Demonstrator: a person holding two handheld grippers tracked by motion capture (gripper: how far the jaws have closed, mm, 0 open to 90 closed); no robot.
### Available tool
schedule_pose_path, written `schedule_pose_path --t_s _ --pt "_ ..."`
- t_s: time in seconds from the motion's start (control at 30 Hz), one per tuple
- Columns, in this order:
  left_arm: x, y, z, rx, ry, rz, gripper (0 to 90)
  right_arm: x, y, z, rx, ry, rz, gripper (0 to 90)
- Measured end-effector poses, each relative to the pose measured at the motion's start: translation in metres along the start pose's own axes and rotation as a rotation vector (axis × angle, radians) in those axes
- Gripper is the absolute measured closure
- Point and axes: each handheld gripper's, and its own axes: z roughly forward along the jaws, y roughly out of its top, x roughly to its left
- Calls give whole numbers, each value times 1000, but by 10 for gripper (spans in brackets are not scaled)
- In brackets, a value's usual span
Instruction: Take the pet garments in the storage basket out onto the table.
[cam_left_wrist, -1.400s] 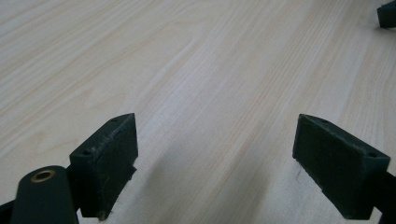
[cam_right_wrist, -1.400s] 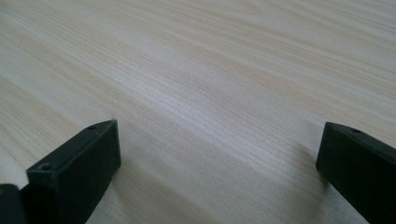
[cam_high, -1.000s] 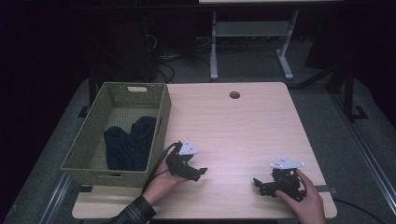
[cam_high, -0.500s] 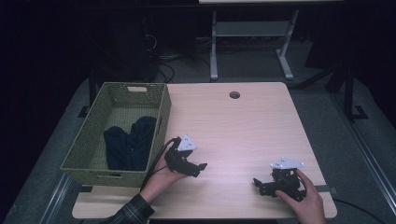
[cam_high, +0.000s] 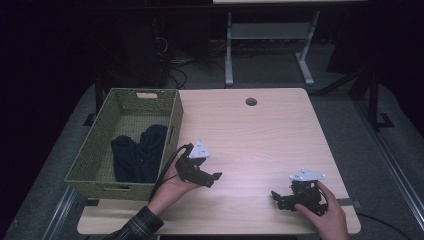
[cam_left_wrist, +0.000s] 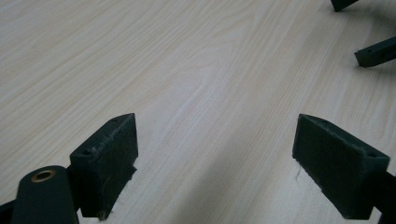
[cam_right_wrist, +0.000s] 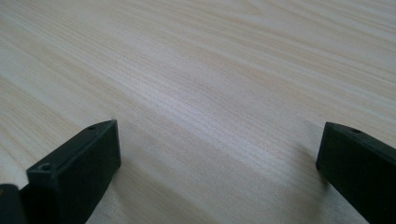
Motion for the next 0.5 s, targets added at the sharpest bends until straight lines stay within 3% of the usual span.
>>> schedule_pose_path --t_s 0.5 --pt "4 12 -7 -5 -38 -5 136 0 0 0 1 -1 -3 0"
